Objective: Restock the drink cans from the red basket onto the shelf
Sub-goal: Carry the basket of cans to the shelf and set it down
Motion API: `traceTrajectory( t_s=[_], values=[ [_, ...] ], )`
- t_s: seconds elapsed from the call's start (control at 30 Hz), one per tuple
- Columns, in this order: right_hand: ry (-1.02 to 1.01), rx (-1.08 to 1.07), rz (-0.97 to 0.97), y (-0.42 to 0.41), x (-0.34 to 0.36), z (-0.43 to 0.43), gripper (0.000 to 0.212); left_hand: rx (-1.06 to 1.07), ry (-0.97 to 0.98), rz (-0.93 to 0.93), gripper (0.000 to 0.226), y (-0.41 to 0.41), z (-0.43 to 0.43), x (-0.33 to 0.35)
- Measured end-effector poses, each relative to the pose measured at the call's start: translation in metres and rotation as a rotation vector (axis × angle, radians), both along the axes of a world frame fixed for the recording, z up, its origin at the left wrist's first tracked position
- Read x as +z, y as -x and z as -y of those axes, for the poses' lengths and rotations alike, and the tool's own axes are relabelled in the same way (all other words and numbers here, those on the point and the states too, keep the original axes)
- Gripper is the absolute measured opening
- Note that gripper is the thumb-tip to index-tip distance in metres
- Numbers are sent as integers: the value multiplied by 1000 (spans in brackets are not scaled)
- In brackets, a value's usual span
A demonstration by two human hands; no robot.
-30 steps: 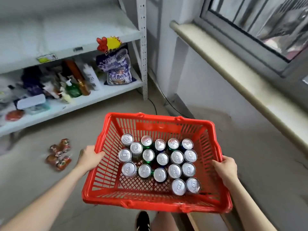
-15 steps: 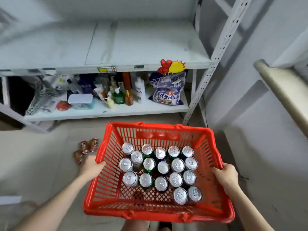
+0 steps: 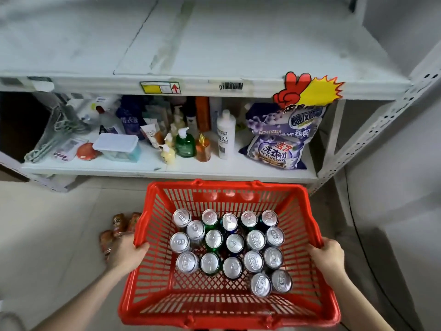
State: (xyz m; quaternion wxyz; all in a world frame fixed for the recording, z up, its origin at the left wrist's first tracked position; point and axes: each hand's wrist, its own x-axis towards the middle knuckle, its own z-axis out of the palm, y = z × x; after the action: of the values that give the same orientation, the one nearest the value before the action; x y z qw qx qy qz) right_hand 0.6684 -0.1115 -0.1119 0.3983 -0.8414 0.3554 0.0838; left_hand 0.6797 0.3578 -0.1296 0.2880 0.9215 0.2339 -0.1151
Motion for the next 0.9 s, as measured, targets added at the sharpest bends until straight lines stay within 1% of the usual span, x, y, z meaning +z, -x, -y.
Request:
traceTrajectory(
  t_s=[0.1, 0.13, 0.33, 0.43, 0.53, 0.6, 0.7, 0.9],
  values=[
    [11, 18, 9, -21, -53, 3, 5, -8, 7, -14, 7, -14, 7, -49],
    [16, 23, 8, -26, -66, 5, 3, -7, 19, -22, 5, -17, 8, -62],
    [-1, 15, -26, -46, -161, 9, 7, -1, 18, -52, 6, -37, 12, -166],
    [3, -8, -41, -51, -202, 11, 13, 4, 37, -59, 10, -44, 15, -205],
    [-9, -23, -43, -56, -232, 11, 12, 9, 84, -37, 13, -51, 13, -240],
    [-23, -44, -32, -58, -251, 10, 15, 9, 115, -41, 14, -56, 12, -258],
    [-33, -53, -26, -63, -274, 10, 9, -12, 107, -22, 10, -67, 19, -273],
    [-53, -60, -20, -74, -310, 5, 10, -29, 113, -34, 8, -85, 19, -298]
  ],
)
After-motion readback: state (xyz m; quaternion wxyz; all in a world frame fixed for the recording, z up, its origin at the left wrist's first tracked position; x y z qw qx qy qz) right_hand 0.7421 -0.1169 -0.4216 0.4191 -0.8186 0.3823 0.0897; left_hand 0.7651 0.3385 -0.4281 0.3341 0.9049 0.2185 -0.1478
